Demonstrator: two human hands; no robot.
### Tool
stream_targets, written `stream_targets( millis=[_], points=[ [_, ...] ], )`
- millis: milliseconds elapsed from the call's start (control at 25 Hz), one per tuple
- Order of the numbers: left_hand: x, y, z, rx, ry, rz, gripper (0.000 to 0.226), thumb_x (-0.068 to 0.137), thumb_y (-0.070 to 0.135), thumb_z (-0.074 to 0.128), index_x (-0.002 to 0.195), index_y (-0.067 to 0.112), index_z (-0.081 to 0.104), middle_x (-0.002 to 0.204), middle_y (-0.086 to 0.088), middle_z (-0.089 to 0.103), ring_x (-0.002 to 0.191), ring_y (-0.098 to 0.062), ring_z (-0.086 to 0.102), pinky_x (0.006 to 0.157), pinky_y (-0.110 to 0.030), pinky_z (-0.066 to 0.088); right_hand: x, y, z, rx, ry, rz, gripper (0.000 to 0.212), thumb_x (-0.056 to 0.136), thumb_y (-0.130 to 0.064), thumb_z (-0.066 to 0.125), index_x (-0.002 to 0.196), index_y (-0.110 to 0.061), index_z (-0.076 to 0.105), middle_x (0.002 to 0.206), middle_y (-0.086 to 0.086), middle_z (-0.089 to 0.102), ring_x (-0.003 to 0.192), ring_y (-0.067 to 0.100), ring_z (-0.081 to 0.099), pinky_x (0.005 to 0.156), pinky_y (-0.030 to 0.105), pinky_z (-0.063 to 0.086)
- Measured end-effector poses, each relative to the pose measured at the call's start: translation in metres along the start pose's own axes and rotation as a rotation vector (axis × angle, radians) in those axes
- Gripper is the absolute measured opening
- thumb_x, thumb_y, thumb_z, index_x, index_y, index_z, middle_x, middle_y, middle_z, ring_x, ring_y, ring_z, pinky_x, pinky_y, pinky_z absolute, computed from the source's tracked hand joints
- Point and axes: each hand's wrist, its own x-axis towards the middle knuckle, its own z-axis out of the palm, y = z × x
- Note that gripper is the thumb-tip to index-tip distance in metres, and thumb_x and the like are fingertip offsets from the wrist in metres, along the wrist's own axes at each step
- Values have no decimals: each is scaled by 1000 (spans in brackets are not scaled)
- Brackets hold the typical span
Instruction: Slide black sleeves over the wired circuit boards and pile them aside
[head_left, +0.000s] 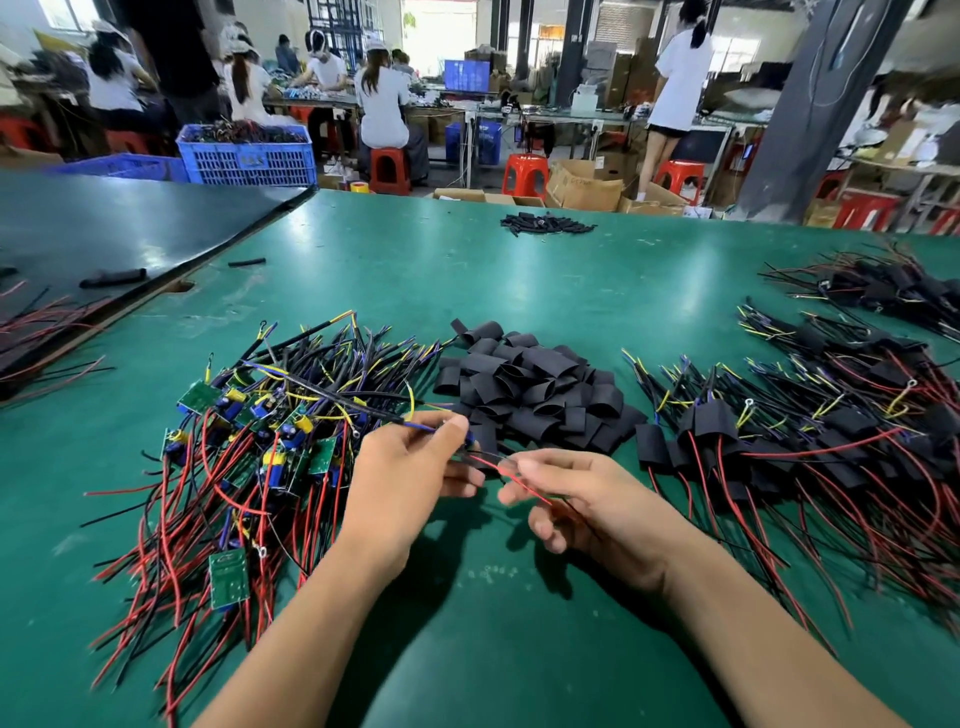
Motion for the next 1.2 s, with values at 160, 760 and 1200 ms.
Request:
stream_targets(
  millis=[160,760,1200],
  points=[
    [1,5,-6,-157,-133,-143,15,85,8,73,98,5,66,84,-15,70,68,-26,72,61,-29,60,1,6,3,-54,105,-83,16,92,-11,65,104,-2,69,81,13,72,44,13,49,41,21,39],
    [4,12,-9,-382,-31,-129,20,84,-6,67,100,5,63,72,-10,63,50,-13,55,46,-20,45,10,23,16,-1554,174,-343,55,101,-55,36,153,-39,26,165,-18,17,142,11,35,115,35,35],
    [3,-5,-1,139,59,-54,3,91,20,69,92,17,68,64,10,66,52,-10,56,53,-25,45,7,24,14,-1483,165,-474,29,99,-49,46,121,-33,54,154,-15,40,136,13,42,107,33,39]
  ],
)
